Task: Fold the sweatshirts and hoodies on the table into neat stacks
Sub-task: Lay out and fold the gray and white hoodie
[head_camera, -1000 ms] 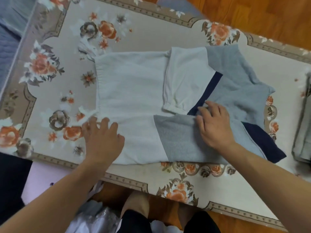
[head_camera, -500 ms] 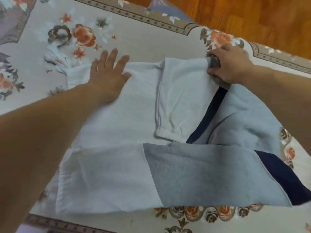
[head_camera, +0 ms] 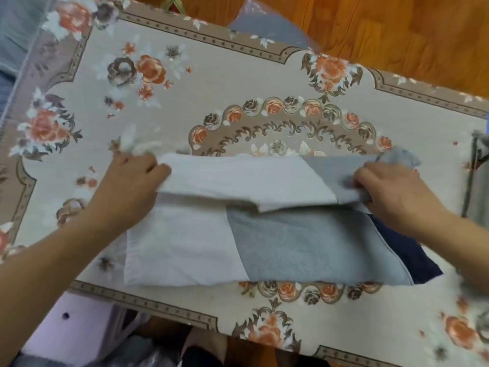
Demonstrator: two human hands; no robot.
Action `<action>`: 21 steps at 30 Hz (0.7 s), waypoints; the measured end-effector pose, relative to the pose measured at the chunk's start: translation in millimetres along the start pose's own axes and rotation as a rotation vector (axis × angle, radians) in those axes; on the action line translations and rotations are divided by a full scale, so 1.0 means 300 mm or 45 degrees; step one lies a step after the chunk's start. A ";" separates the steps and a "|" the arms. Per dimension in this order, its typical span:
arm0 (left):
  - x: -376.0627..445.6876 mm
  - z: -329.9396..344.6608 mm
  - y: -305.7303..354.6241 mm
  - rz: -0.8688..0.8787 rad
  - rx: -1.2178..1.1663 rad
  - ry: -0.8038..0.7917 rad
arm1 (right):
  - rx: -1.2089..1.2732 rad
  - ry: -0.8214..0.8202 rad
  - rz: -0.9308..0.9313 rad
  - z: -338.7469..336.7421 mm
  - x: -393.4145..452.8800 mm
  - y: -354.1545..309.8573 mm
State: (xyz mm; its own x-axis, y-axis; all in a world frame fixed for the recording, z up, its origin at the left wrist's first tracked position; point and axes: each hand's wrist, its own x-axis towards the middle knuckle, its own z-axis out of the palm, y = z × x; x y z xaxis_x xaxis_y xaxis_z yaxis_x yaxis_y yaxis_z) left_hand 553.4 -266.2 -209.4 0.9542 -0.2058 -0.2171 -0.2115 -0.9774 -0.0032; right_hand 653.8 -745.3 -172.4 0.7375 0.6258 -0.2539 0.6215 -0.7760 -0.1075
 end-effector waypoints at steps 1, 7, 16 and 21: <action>-0.040 0.027 0.010 -0.023 0.015 -0.053 | -0.009 0.001 -0.025 0.054 -0.036 -0.005; -0.172 0.130 0.083 -0.051 0.103 -0.128 | -0.084 0.093 0.185 0.274 -0.095 -0.022; -0.239 0.152 0.096 -0.114 0.163 -0.174 | -0.148 0.054 0.289 0.243 -0.132 -0.022; -0.034 0.069 0.291 -0.060 -0.124 0.142 | 0.064 0.295 0.421 0.172 -0.045 -0.116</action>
State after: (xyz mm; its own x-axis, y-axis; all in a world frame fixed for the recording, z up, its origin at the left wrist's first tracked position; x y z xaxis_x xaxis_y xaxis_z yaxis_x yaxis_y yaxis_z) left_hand 520.8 -348.4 -227.7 0.9813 -0.1586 -0.1094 -0.1497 -0.9851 0.0849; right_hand 608.5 -730.7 -214.8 0.9391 0.3385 -0.0602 0.3312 -0.9377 -0.1049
